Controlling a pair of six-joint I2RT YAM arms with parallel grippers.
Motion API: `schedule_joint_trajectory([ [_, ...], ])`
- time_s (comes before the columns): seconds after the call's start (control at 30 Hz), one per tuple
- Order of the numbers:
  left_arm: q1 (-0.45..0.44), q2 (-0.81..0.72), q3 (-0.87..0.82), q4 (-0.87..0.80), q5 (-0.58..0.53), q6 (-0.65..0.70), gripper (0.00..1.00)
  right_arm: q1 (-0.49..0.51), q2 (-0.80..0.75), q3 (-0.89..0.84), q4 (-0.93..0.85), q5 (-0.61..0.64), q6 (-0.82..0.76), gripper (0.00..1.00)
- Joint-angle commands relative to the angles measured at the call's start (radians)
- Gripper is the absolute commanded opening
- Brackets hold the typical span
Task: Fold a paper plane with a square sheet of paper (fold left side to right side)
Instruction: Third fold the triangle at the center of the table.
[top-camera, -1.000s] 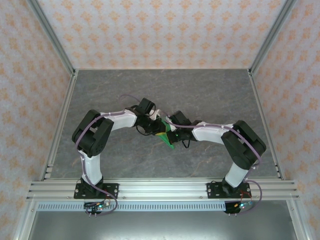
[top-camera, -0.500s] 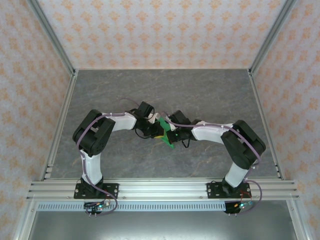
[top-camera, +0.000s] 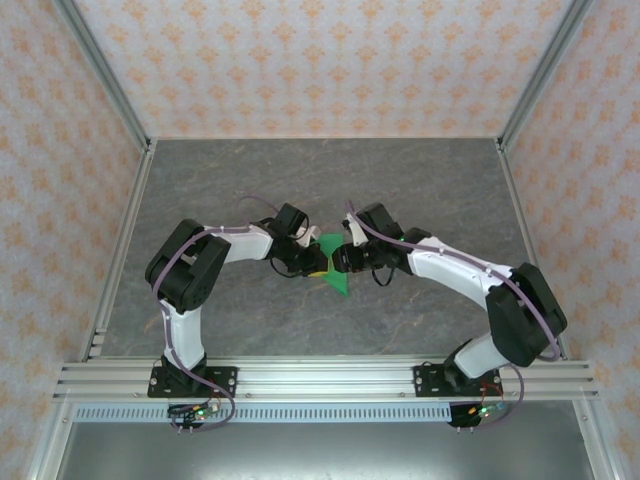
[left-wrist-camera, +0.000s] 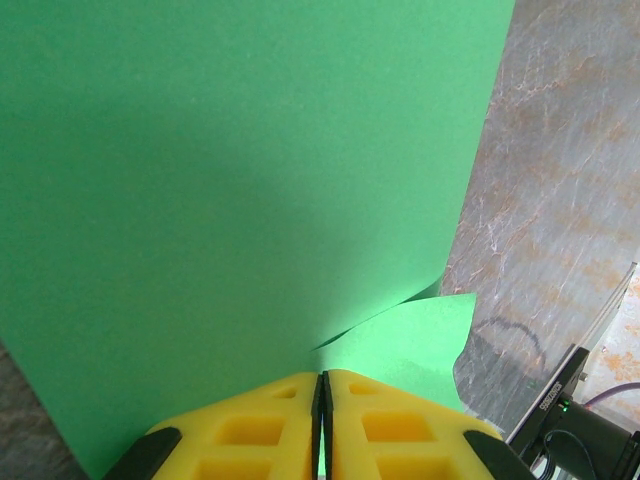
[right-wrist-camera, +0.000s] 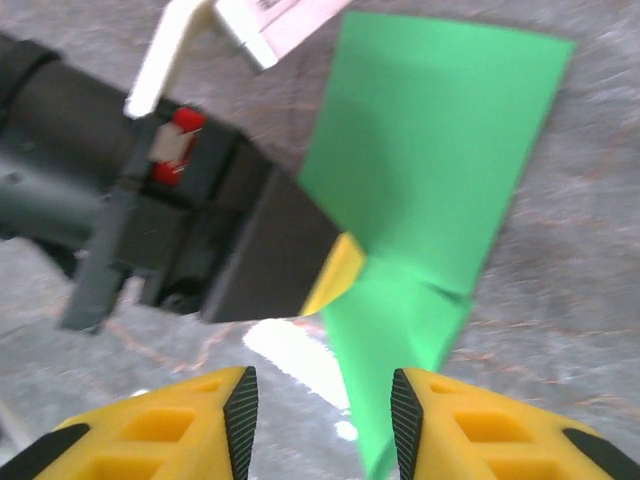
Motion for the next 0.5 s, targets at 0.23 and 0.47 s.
schedule_joint_trajectory([
  [0.23,-0.007,0.028,-0.019,-0.049,-0.093,0.006,0.12,0.003,0.121,-0.046,0.075,-0.25,0.212,0.36],
  [0.47,-0.007,0.023,-0.019,-0.059,-0.094,0.011,0.12,0.002,0.207,-0.041,0.096,-0.243,0.229,0.35],
])
